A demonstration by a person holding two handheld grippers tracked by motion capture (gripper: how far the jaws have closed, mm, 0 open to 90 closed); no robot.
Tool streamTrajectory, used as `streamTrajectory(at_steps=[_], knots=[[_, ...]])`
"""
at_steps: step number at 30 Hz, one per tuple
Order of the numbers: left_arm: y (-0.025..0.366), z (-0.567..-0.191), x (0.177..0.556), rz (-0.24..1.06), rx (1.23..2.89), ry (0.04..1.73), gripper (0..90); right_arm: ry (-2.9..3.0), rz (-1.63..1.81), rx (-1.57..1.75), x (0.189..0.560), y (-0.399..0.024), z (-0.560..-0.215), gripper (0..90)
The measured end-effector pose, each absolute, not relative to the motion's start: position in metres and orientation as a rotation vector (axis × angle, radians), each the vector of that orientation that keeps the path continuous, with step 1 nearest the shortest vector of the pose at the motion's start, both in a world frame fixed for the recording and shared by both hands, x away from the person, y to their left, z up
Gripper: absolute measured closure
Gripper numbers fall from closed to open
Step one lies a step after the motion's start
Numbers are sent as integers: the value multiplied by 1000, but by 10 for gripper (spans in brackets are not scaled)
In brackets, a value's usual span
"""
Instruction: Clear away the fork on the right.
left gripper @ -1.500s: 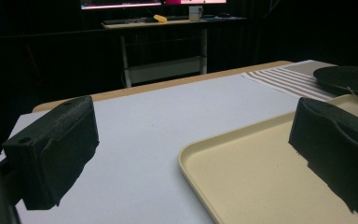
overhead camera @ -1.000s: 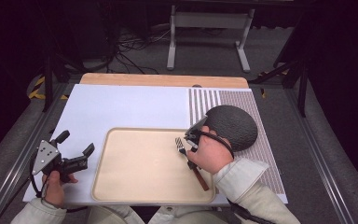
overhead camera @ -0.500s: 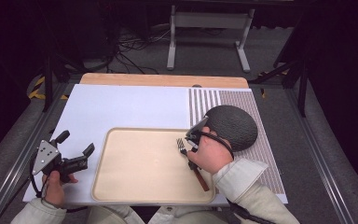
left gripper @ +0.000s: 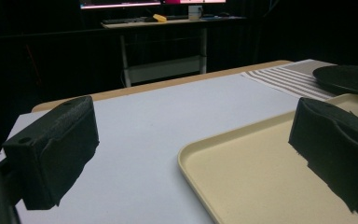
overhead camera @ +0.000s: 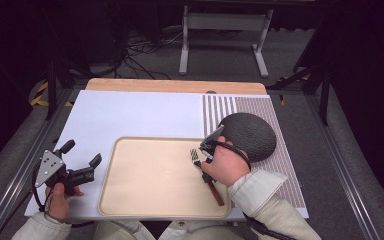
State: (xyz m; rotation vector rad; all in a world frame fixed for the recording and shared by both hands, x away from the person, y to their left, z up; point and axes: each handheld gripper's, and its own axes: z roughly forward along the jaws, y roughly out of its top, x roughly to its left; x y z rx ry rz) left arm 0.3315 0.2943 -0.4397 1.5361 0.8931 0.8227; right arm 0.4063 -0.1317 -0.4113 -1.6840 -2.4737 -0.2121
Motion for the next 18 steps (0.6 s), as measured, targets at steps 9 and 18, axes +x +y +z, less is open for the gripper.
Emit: streamTrajectory(at_steps=[9, 18], knots=[[294, -440, 331, 823, 1535, 893, 19, -2498, -256, -1670, 406, -134, -405, 711], [294, -440, 331, 824, 1535, 893, 19, -2616, -457, -1558, 406, -136, -392, 496]])
